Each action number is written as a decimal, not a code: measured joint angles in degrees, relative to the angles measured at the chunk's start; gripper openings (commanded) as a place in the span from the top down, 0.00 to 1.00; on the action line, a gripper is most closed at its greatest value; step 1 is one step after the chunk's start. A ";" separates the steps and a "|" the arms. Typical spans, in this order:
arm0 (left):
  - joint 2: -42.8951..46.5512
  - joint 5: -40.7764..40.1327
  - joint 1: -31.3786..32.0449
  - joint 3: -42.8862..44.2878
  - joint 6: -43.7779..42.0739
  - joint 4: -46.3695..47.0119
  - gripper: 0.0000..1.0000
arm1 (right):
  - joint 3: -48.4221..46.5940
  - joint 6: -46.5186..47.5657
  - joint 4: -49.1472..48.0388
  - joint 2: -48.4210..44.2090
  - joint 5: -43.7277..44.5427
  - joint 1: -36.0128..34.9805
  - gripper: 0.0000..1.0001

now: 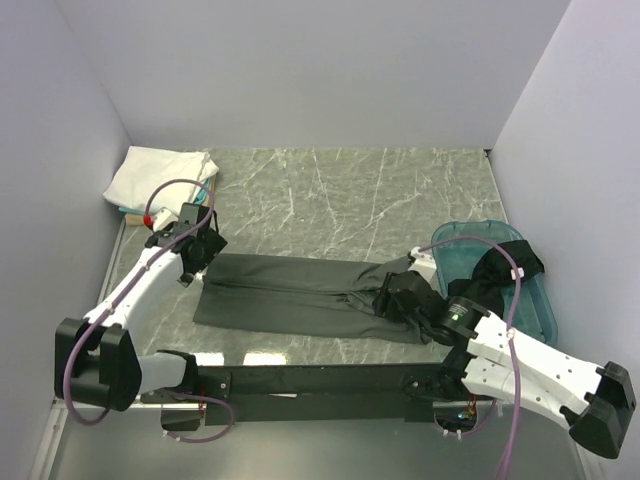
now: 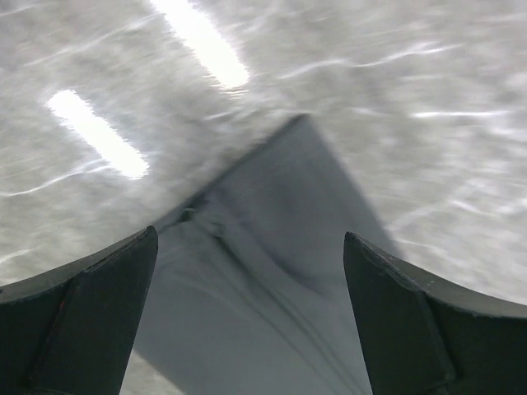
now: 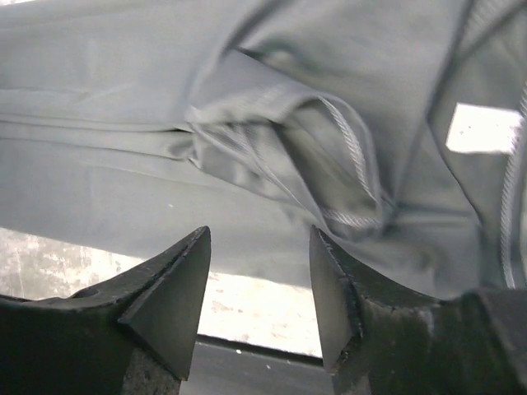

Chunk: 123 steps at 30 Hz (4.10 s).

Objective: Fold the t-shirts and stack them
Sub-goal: Fold the tshirt

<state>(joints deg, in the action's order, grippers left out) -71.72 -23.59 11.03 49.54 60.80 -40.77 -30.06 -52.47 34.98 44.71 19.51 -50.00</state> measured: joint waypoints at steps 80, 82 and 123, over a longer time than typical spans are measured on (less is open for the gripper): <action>-10.58 7.02 3.32 -1.55 -4.35 9.44 0.00 | -17.25 11.30 0.61 20.33 -2.54 15.91 0.12; -10.43 6.99 3.32 -1.55 -4.35 9.44 0.01 | -16.79 12.57 0.39 24.00 -1.33 15.74 0.11; -4.31 5.22 3.56 -9.90 -0.48 4.31 0.01 | -32.20 34.53 -9.97 55.95 -15.10 20.81 0.07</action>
<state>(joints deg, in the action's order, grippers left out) -76.03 -18.37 14.59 39.64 60.31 -36.47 -62.26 -17.93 25.02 100.66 4.40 -29.19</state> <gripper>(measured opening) 0.995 0.933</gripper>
